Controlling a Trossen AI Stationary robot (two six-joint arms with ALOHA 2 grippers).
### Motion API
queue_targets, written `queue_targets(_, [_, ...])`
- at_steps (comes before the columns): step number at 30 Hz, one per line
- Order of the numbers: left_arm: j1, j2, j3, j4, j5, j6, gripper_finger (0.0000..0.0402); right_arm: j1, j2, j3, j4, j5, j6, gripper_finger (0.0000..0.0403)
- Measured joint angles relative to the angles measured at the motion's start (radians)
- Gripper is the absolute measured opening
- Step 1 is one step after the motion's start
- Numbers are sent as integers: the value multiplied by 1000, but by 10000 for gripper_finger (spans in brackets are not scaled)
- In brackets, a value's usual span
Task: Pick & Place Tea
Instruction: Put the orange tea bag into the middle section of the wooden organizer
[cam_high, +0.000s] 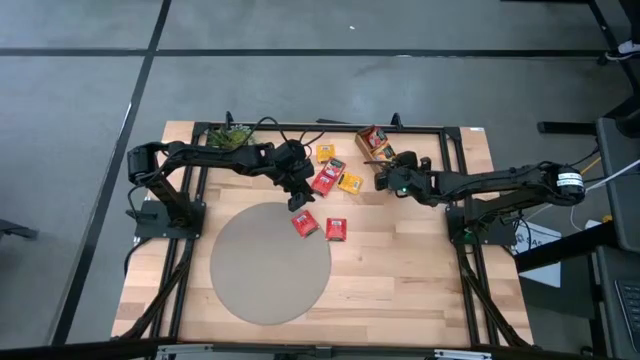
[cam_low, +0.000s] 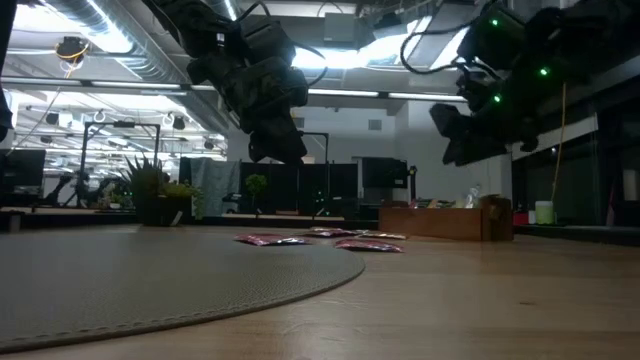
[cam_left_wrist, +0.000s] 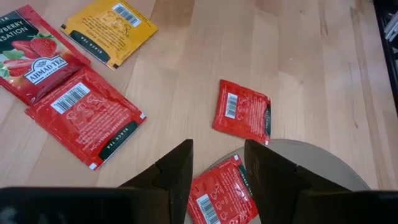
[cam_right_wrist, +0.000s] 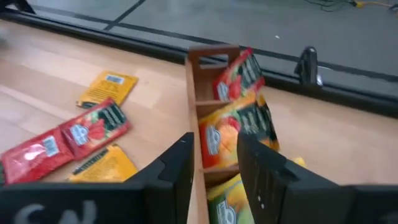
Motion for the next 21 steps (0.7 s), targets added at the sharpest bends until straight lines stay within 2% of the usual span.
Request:
queue_targets(4, [-1, 0, 0, -3, -2, -7, 141, -19, -4, 35, -9, -17, -48, 123])
queue_targets(7, [-3, 0, 0, -3, -3, -8, 141, -58, -3, 79, -43, -95, -35, 123])
queue_targets(11, [-5, 0, 0, -3, -2, -8, 141, -153, -3, 177, -131, -363, 22, 123])
queue_targets(16, [-5, 0, 0, -2, -3, 1, 141, -261, -3, 300, -221, -708, -23, 123])
queue_targets(18, [-5, 0, 0, -1, -3, 7, 141, -276, -2, 335, -221, -785, -18, 123])
queue_targets(21, [-5, 0, 0, 14, -3, 6, 141, -265, 0, 357, -214, -830, 25, 123])
